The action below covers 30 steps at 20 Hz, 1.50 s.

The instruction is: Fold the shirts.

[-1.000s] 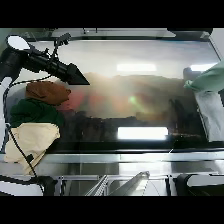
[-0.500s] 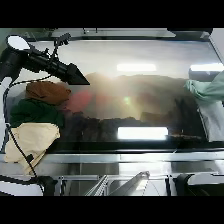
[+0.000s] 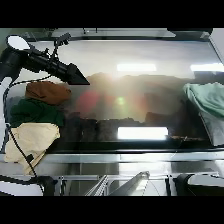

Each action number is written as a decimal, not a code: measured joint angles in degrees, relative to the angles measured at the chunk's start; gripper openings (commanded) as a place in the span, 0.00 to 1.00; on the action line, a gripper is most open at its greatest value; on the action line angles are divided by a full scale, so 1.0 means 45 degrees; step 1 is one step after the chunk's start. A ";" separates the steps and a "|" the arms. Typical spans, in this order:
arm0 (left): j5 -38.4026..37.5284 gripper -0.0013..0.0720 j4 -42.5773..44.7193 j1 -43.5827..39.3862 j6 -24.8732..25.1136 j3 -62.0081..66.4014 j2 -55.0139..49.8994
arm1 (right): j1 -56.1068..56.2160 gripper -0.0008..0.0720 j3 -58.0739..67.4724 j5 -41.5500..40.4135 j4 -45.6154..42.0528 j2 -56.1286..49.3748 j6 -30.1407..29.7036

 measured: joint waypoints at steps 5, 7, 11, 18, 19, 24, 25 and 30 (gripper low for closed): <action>-0.0005 0.04 0.0005 0.0000 0.0107 0.0000 0.0000 | -0.0005 0.04 -0.3206 -0.1326 -0.1661 0.1379 0.2035; -0.0005 0.04 0.0005 0.0000 0.0155 0.0000 0.0000 | -0.0010 0.06 -0.4182 -0.1783 -0.2535 0.1870 0.2691; -0.0005 0.04 0.0005 0.0010 0.0209 0.0000 0.0000 | -0.0010 0.97 -0.5158 -0.2331 -0.3390 0.2191 0.3254; -0.0243 0.04 -0.0005 0.0010 0.0223 0.0000 0.0000 | -0.0010 0.97 -0.5474 -0.1409 -0.4129 0.2171 0.2963; -0.0253 0.04 -0.0010 0.0010 0.0228 0.0010 0.0000 | -0.0010 0.96 -0.5484 -0.1180 -0.4124 0.2171 0.2846; -0.0155 0.03 -0.0015 0.0010 0.0345 0.0024 0.0588 | 0.0044 0.05 -0.5493 -0.0277 -0.2594 0.2171 0.1787; -0.0024 0.03 -0.0015 0.0010 0.0350 0.0024 0.0899 | 0.0063 0.05 -0.5503 -0.0194 -0.1919 0.2191 0.1525; 0.0243 0.03 0.0078 0.0015 0.0102 -0.0034 0.2710 | 0.0743 0.05 -0.5523 -0.0291 0.1579 0.3113 -0.0034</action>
